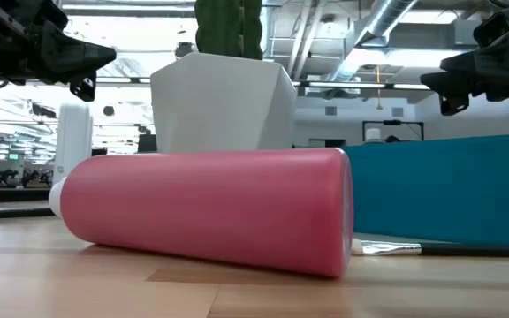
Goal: Pick & Place Paint Supplies
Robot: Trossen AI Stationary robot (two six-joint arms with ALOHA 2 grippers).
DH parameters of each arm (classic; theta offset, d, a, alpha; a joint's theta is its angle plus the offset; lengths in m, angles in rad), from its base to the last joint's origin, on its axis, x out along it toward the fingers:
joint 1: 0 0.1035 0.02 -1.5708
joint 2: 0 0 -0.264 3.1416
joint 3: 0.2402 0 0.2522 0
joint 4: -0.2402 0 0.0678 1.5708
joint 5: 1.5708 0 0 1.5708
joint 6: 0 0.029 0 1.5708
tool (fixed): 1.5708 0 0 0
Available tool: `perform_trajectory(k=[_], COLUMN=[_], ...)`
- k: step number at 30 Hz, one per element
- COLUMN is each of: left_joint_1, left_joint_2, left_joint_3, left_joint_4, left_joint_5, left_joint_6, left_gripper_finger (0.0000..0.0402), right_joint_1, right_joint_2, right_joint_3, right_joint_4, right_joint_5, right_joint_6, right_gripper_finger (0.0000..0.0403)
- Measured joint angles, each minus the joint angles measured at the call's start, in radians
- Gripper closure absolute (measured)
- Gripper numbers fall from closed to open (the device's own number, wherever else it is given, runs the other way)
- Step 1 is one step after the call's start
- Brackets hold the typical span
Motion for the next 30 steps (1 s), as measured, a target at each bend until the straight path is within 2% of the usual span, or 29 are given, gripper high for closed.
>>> perform_trajectory(k=[30], left_joint_1=[0.000], left_joint_2=[0.000], left_joint_3=[0.000], left_joint_4=[0.000], left_joint_5=[0.000], left_joint_6=[0.000], left_gripper_finger=[0.0402], right_joint_1=[0.000], right_joint_2=[0.000], right_joint_3=[0.000], right_joint_4=[0.000], right_joint_5=[0.000], right_joint_6=[0.000], right_gripper_finger=[0.0228])
